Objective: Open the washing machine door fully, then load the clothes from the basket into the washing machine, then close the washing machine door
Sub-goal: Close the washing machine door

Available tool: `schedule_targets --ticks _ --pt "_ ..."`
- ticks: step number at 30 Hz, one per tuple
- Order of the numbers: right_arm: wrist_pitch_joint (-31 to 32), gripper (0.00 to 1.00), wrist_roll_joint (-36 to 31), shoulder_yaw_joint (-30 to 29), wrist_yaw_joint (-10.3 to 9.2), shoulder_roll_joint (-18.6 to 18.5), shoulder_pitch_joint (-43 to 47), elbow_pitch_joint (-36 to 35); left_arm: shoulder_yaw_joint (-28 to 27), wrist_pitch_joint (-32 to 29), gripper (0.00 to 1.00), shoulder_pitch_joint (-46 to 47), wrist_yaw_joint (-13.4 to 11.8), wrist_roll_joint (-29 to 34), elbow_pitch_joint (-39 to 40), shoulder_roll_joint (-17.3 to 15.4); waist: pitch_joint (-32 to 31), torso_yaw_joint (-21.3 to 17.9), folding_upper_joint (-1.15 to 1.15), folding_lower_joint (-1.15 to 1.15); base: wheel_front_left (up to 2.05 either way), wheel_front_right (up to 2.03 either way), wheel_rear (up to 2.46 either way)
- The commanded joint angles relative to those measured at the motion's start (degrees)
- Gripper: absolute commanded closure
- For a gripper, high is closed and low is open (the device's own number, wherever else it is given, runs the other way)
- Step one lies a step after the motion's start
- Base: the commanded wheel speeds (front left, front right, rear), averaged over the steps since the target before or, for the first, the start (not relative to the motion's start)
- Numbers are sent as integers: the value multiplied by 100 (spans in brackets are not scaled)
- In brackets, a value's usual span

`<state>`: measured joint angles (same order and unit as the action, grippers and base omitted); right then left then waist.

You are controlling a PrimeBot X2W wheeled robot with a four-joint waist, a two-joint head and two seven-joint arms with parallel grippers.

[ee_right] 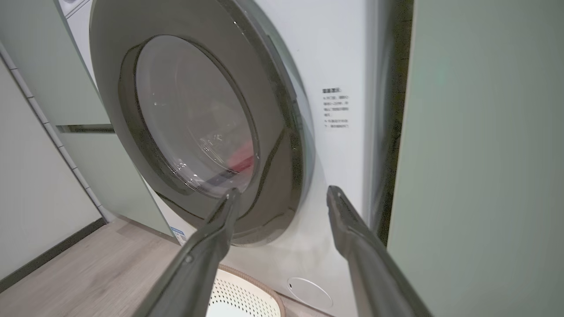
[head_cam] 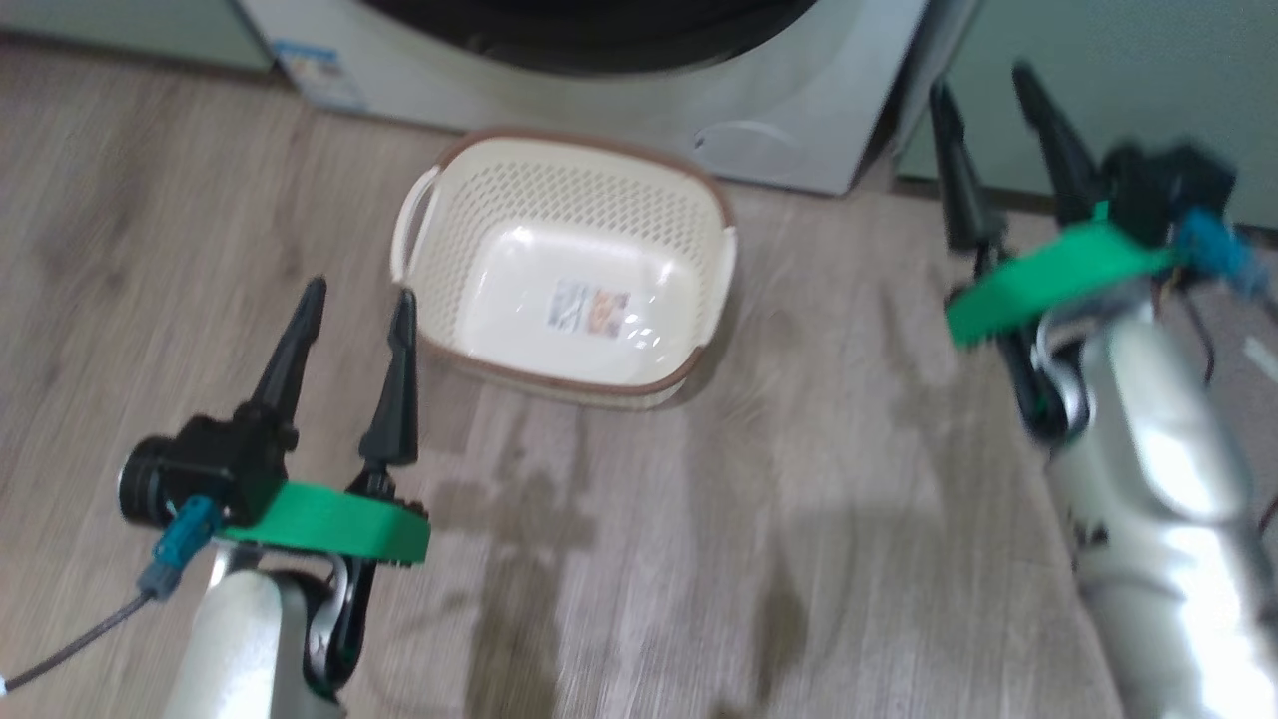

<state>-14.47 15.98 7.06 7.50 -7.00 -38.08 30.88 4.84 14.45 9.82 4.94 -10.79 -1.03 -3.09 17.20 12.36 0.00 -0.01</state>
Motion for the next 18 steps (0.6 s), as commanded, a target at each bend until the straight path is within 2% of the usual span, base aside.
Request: schedule_targets --ticks 1,10,18 --pt "-51 0 -81 30 -1 171 159 -373 -207 54 0 -17 31 55 150 -151 -383 -376 0 1 0 0 0" --pt "-2 0 -379 -453 -1 372 2079 -1671 -160 54 0 -475 -13 119 13 -214 -1005 -814 0 1 0 0 0" --pt "291 0 -365 -771 -1 410 3472 -2757 -108 0 0 -916 -91 107 -6 -240 -1423 -963 0 1 0 0 0"
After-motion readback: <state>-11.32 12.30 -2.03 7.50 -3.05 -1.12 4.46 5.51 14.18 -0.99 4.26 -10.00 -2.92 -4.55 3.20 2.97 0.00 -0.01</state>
